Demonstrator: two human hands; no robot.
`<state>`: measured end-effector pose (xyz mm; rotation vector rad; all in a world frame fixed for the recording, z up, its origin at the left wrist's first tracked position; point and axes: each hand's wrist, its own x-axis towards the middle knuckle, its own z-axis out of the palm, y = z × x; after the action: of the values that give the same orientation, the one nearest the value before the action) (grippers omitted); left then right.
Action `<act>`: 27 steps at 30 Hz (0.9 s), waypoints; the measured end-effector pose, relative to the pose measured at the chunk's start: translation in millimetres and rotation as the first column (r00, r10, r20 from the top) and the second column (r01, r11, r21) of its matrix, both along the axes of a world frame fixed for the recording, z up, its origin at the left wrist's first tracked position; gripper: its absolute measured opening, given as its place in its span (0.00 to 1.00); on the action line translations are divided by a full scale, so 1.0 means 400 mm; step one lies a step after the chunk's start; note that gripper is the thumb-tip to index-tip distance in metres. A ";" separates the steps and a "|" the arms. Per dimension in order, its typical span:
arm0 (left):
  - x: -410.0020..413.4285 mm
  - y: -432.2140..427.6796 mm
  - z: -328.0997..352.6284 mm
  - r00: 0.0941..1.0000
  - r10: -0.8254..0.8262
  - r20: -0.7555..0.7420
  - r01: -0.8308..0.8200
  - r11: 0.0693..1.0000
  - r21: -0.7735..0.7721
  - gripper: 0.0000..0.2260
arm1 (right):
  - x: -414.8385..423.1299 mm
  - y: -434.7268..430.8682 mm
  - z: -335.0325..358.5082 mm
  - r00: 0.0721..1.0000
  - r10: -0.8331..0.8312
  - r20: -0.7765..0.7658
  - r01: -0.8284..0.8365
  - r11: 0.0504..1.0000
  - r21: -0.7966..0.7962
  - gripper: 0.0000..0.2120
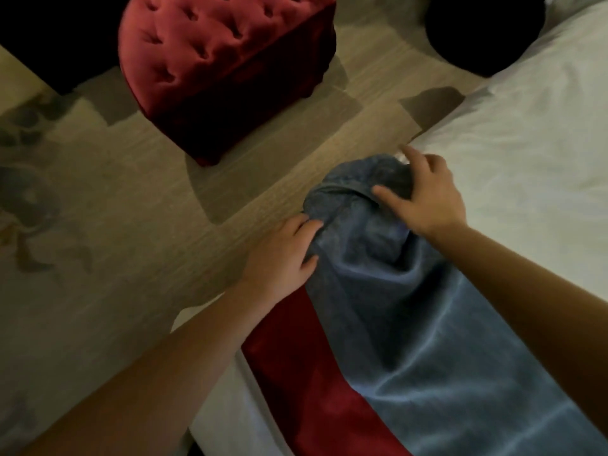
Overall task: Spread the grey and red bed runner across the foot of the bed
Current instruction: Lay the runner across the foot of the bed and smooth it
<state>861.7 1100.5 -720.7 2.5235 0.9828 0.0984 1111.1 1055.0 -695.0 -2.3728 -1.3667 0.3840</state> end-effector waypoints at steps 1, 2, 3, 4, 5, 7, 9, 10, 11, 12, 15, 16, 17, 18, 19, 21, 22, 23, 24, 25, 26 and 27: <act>0.022 0.002 -0.009 0.999 0.021 -0.036 -0.023 0.999 -0.039 0.25 | -0.010 -0.015 0.000 0.984 0.097 0.152 -0.099 0.995 0.001 0.38; 0.038 0.005 -0.020 0.996 0.044 -0.072 -0.050 0.996 -0.080 0.25 | -0.016 -0.026 -0.005 0.954 0.191 0.230 -0.189 0.982 -0.031 0.38; 0.048 0.007 -0.031 0.992 0.070 -0.106 -0.082 0.989 -0.120 0.24 | -0.019 -0.032 -0.010 0.932 0.282 0.227 -0.263 0.958 -0.111 0.37; 0.051 0.009 -0.039 0.987 0.096 -0.126 -0.115 0.982 -0.153 0.23 | -0.020 -0.034 -0.016 0.921 0.354 0.162 -0.316 0.923 -0.218 0.35; 0.050 0.010 -0.044 0.985 0.115 -0.131 -0.138 0.975 -0.175 0.21 | -0.020 -0.034 -0.022 0.916 0.392 0.079 -0.350 0.881 -0.318 0.33; 0.040 0.009 -0.045 0.987 0.123 -0.101 -0.139 0.974 -0.179 0.16 | -0.017 -0.024 -0.025 0.905 0.426 0.019 -0.393 0.851 -0.348 0.25; 0.026 0.009 -0.035 0.991 0.120 -0.059 -0.126 0.987 -0.102 0.10 | -0.016 0.008 -0.009 0.879 0.467 0.092 -0.436 0.867 -0.241 0.17; 0.015 0.009 -0.027 0.991 0.128 -0.043 -0.130 0.991 -0.036 0.09 | -0.018 0.029 0.003 0.860 0.491 0.141 -0.459 0.864 -0.206 0.15; 0.003 0.009 -0.019 0.989 0.149 -0.027 -0.148 0.988 0.033 0.08 | -0.021 0.053 0.015 0.839 0.510 0.190 -0.481 0.858 -0.180 0.14; -0.012 0.009 -0.013 0.984 0.176 -0.002 -0.175 0.980 0.097 0.10 | -0.022 0.077 0.028 0.824 0.516 0.233 -0.492 0.857 -0.155 0.14; -0.055 0.005 -0.014 0.970 0.236 0.053 -0.242 0.953 0.185 0.17 | -0.001 0.130 0.054 0.842 0.441 0.311 -0.430 0.897 -0.105 0.12; -0.064 0.003 -0.022 0.970 0.241 0.028 -0.242 0.955 0.171 0.20 | 0.010 0.141 0.052 0.855 0.405 0.324 -0.378 0.914 -0.144 0.13; -0.071 -0.001 -0.033 0.970 0.243 -0.017 -0.238 0.961 0.142 0.22 | 0.020 0.151 0.045 0.862 0.380 0.336 -0.312 0.920 -0.238 0.13; -0.075 -0.007 -0.048 0.966 0.247 -0.075 -0.240 0.966 0.092 0.22 | 0.023 0.156 0.036 0.862 0.371 0.346 -0.240 0.899 -0.367 0.14; -0.078 -0.014 -0.063 0.956 0.261 -0.132 -0.258 0.965 0.040 0.22 | 0.021 0.157 0.028 0.863 0.372 0.343 -0.173 0.854 -0.491 0.16; -0.087 -0.024 -0.088 0.925 0.319 -0.207 -0.327 0.945 -0.007 0.17 | 0.003 0.155 0.002 0.891 0.345 0.295 -0.113 0.799 -0.591 0.22; -0.095 -0.028 -0.098 0.907 0.365 -0.209 -0.376 0.926 -0.014 0.16 | -0.008 0.153 -0.009 0.914 0.313 0.259 -0.123 0.819 -0.560 0.26; -0.107 -0.032 -0.107 0.885 0.424 -0.190 -0.437 0.899 -0.026 0.15 | -0.017 0.150 -0.017 0.944 0.255 0.209 -0.124 0.861 -0.493 0.28; -0.120 -0.033 -0.114 0.854 0.492 -0.168 -0.506 0.861 -0.051 0.14 | -0.020 0.146 -0.024 0.975 0.164 0.151 -0.091 0.911 -0.402 0.29; -0.137 -0.031 -0.119 0.812 0.561 -0.160 -0.579 0.810 -0.094 0.14 | -0.016 0.145 -0.028 0.994 0.044 0.103 -0.008 0.946 -0.325 0.27; -0.155 -0.027 -0.124 0.764 0.621 -0.176 -0.645 0.748 -0.155 0.15 | -0.004 0.144 -0.034 0.994 -0.079 0.073 0.098 0.949 -0.301 0.24; -0.172 -0.020 -0.130 0.725 0.655 -0.211 -0.688 0.691 -0.221 0.18 | 0.013 0.143 -0.040 0.984 -0.167 0.068 0.180 0.922 -0.343 0.23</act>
<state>793.0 1092.4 -772.6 1.8010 1.7986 0.0208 1116.1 1112.1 -711.0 -2.7766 -1.1687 0.5734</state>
